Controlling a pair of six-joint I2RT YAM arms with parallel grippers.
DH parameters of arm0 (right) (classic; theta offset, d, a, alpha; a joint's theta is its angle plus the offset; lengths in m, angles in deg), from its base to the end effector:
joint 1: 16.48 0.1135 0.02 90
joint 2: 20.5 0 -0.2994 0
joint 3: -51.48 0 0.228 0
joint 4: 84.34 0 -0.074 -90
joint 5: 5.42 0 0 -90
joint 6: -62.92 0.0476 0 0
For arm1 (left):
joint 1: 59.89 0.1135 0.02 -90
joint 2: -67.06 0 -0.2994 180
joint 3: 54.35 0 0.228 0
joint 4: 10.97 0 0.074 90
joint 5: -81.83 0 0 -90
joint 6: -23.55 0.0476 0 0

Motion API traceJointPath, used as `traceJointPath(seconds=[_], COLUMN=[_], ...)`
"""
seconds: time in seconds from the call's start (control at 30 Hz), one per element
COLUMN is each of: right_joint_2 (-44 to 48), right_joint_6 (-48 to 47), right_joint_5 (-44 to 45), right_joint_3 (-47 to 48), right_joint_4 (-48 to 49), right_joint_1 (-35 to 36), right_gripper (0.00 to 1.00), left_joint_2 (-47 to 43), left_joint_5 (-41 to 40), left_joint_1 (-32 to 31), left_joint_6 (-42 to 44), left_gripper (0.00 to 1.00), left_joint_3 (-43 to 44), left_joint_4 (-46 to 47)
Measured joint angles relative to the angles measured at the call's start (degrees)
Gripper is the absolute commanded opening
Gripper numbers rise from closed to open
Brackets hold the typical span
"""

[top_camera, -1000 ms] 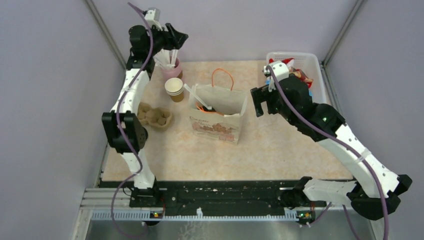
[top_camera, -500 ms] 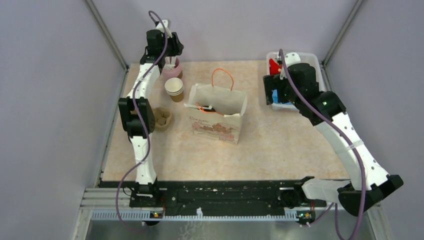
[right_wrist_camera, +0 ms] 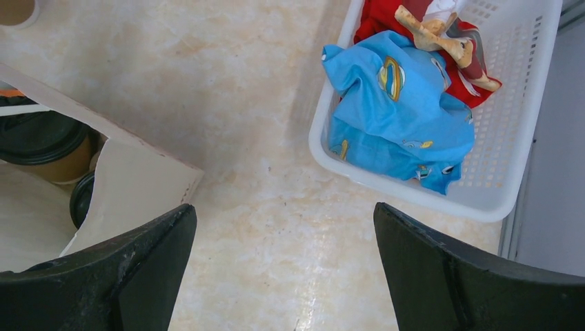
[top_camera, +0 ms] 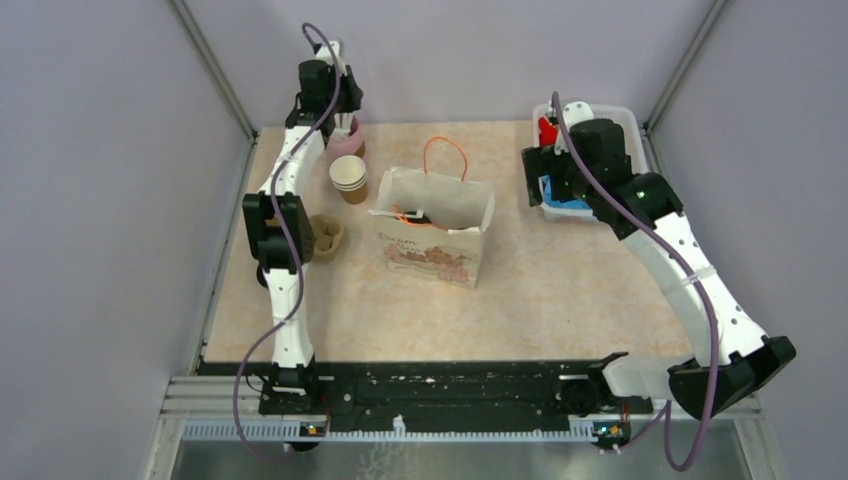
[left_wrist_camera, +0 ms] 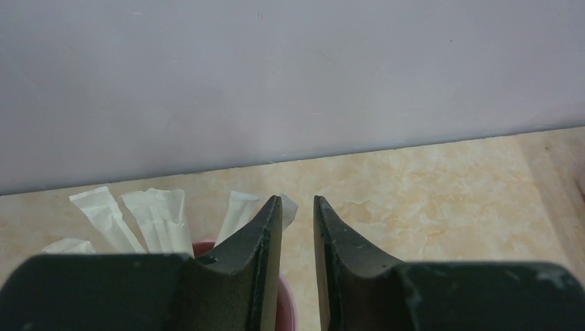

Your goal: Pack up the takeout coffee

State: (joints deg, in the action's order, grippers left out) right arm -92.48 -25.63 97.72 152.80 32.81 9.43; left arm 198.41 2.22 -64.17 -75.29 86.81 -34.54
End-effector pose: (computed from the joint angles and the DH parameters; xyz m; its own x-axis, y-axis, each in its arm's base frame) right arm 0.2084 0.0892 0.4435 -0.5029 -0.2169 -0.8367 -0.2424 0.9646 -0.1044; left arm 0.5576 -0.0503 0.3484 -0.2725 -0.1312 -0.9532 0.2087 0.9590 -0.1917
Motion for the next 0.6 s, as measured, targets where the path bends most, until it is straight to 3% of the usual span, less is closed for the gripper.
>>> traceJointPath(seconds=[0.2,0.6], right_joint_2=[-0.1,-0.1], right_joint_6=[0.0,0.0], right_joint_5=[-0.7,-1.5], right_joint_3=[0.3,0.3], right_joint_4=[0.0,0.0], right_joint_1=[-0.3,-0.3], right_gripper=[0.99,0.99], left_joint_2=[0.5,0.5], left_joint_5=[-0.9,-1.3], left_joint_1=[0.0,-0.1], left_joint_6=[-0.2,0.4], left_gripper=[0.32,0.06], left_joint_3=[0.1,1.3], left_joint_4=[-1.1,-1.3])
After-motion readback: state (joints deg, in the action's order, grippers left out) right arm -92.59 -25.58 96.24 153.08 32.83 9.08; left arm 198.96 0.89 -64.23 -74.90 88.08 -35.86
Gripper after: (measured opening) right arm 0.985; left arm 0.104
